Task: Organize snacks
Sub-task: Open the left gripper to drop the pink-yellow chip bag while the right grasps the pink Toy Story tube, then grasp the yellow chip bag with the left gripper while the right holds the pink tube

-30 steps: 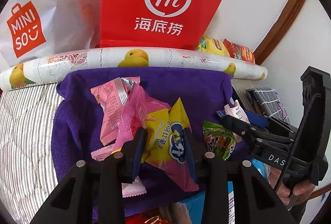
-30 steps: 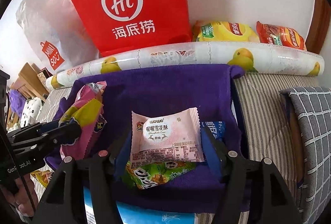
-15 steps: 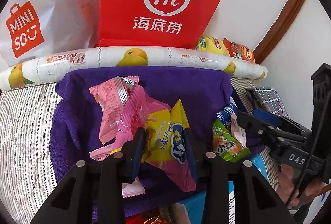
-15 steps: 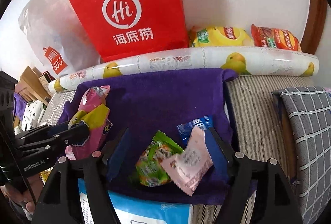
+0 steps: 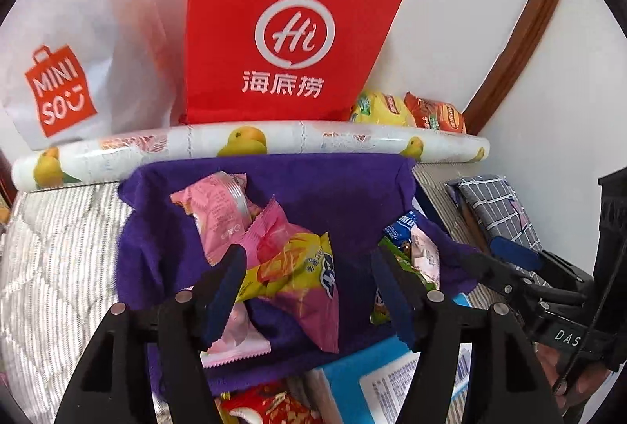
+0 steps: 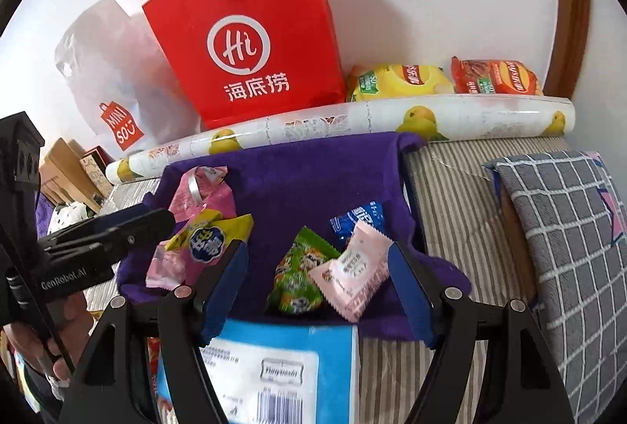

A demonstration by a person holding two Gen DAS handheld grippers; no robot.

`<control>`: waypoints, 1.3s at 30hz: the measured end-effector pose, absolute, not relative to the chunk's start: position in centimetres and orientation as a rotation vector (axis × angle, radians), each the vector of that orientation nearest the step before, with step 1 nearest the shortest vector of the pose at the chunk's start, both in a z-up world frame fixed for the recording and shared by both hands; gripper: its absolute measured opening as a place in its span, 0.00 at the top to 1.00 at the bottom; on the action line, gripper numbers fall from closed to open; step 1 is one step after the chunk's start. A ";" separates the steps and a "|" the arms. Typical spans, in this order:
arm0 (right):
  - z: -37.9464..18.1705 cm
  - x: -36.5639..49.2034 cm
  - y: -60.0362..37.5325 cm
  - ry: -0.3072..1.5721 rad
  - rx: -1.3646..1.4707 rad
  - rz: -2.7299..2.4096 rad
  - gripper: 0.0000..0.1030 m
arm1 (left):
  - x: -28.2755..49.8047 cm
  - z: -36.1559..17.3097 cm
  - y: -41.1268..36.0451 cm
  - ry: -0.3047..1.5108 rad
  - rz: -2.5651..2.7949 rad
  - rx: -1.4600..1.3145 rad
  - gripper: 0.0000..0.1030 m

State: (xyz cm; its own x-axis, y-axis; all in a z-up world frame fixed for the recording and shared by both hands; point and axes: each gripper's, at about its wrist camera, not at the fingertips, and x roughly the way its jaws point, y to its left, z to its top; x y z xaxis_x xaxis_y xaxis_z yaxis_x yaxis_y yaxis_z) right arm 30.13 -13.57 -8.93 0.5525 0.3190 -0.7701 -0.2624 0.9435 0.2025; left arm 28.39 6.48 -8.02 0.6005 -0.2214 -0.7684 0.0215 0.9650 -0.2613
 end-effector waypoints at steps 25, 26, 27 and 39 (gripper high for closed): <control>-10.0 12.1 -11.1 0.948 0.057 0.423 0.50 | 15.8 -5.4 11.0 0.926 -0.075 -0.288 0.37; -10.3 11.7 -10.8 0.950 0.052 0.419 0.52 | 15.4 -5.3 11.0 0.927 -0.077 -0.277 0.37; -10.7 11.3 -10.4 0.954 0.046 0.415 0.55 | 14.9 -5.3 11.0 0.926 -0.076 -0.271 0.37; -15.7 9.3 -5.8 1.044 0.010 0.439 0.66 | 11.7 -6.3 13.6 0.945 -0.058 -0.250 0.37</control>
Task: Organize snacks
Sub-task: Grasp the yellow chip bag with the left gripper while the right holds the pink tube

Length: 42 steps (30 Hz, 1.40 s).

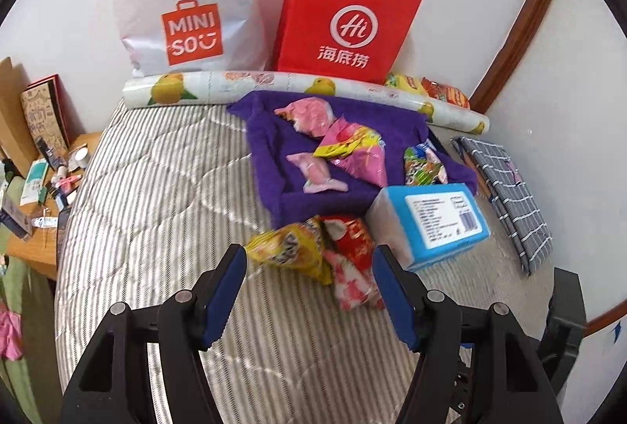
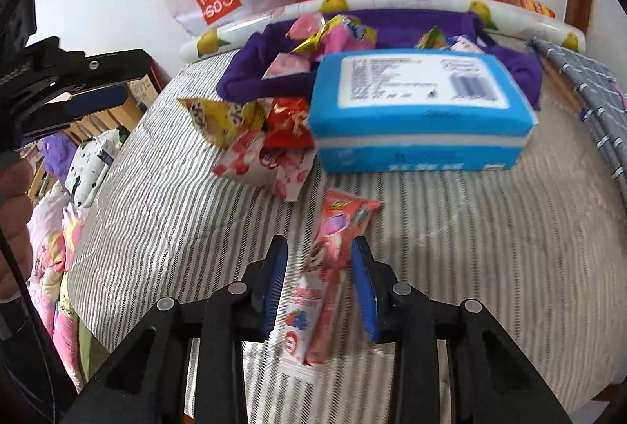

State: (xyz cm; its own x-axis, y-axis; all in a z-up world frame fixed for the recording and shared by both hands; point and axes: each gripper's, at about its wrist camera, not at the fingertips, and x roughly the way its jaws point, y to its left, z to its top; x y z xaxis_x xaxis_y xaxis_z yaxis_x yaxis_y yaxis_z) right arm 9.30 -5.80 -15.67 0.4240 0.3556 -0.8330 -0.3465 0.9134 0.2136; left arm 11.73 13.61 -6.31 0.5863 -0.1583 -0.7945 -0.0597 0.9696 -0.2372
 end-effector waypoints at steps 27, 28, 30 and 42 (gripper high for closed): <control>-15.2 11.3 -13.3 0.979 0.051 0.304 0.80 | 17.9 -14.7 12.3 1.105 -0.005 -0.222 0.37; -15.3 11.4 -13.6 0.981 0.054 0.299 0.80 | 18.1 -14.9 12.2 1.105 0.001 -0.214 0.37; -15.5 11.7 -14.0 0.984 0.056 0.293 0.80 | 18.4 -15.1 12.0 1.099 0.009 -0.195 0.37; -15.9 11.9 -14.5 0.992 0.068 0.296 0.80 | 17.9 -15.0 12.1 1.081 -0.008 -0.192 0.40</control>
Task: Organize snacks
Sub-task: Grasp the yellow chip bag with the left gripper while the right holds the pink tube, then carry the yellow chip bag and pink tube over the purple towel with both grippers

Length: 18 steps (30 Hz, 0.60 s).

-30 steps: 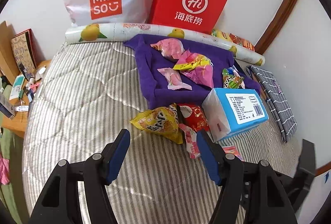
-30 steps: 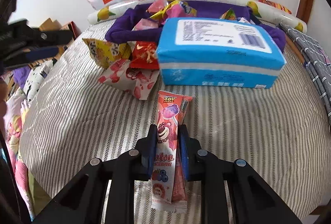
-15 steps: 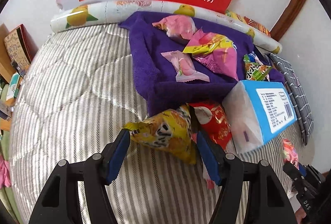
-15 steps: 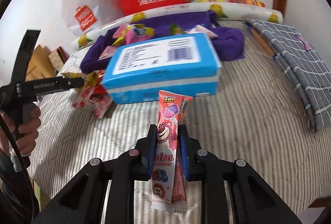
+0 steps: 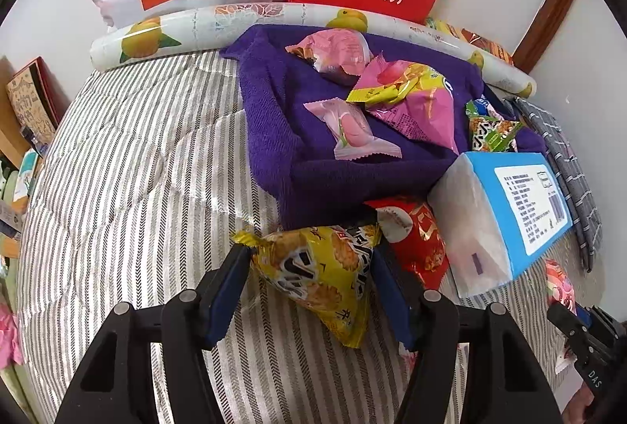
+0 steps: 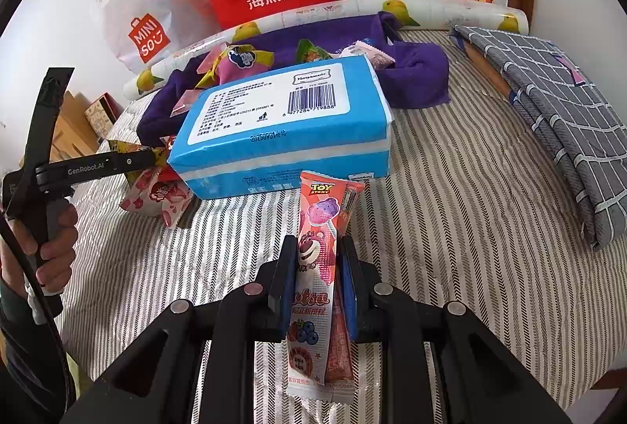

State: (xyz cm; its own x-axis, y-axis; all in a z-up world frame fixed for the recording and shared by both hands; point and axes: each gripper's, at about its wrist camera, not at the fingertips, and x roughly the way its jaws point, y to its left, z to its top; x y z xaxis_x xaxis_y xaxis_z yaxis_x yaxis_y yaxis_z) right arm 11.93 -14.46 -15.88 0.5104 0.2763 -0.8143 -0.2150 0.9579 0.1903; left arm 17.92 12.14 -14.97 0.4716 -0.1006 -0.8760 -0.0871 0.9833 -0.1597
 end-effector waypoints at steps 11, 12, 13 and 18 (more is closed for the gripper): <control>-14.0 10.4 -14.3 0.950 0.056 0.304 0.80 | 15.7 -13.1 12.9 1.038 -0.007 -0.206 0.44; -13.8 10.3 -14.2 0.946 0.055 0.304 0.80 | 15.4 -12.8 13.0 1.032 -0.010 -0.210 0.44; -13.6 10.1 -14.2 0.941 0.054 0.304 0.80 | 15.2 -12.6 13.0 1.028 -0.011 -0.213 0.44; -12.9 9.6 -13.9 0.927 0.056 0.311 0.80 | 14.1 -11.2 13.1 1.000 -0.023 -0.220 0.44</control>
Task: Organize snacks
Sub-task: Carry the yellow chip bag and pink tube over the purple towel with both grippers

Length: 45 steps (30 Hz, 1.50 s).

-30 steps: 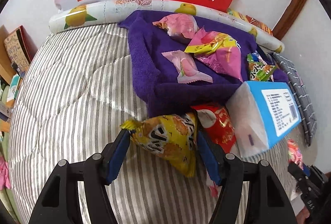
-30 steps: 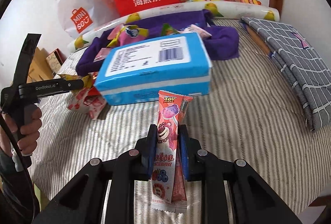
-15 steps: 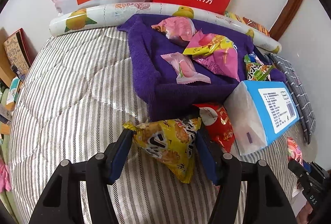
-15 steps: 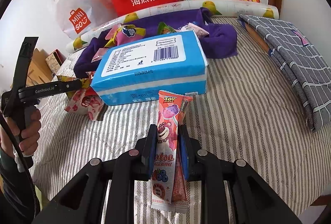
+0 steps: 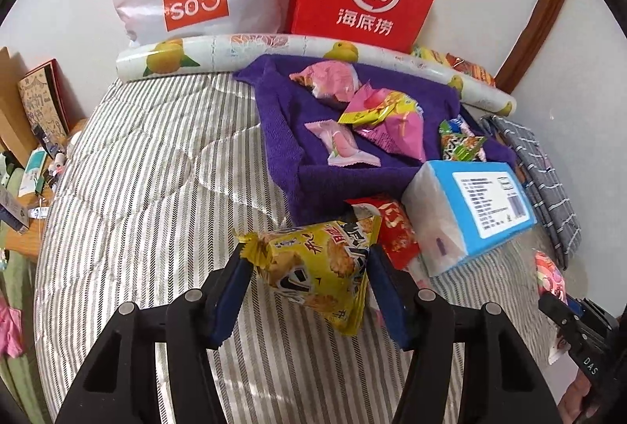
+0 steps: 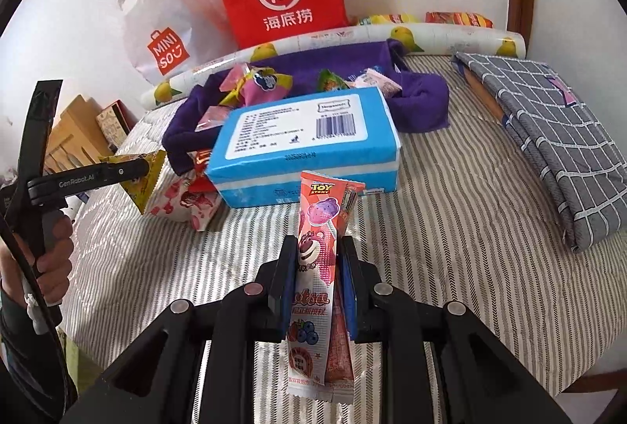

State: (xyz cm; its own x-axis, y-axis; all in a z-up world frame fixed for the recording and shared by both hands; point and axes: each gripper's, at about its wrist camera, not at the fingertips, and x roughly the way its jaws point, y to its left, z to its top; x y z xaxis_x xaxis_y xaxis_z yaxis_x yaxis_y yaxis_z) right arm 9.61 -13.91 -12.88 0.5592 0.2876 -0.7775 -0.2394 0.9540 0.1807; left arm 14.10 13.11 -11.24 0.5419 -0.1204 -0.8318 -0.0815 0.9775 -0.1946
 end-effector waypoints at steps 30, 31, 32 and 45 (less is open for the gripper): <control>-6.5 8.2 -14.2 0.790 0.044 0.291 0.80 | 11.5 -6.5 8.3 0.938 -0.140 -0.232 0.44; -6.4 8.3 -14.3 0.787 0.042 0.288 0.80 | 11.5 -6.5 8.0 0.938 -0.145 -0.231 0.44; -6.2 8.3 -14.4 0.784 0.041 0.285 0.80 | 11.5 -6.4 7.7 0.938 -0.151 -0.231 0.44; -5.5 9.6 -16.0 0.773 0.062 0.273 0.80 | 13.0 -5.5 5.1 0.934 -0.189 -0.213 0.44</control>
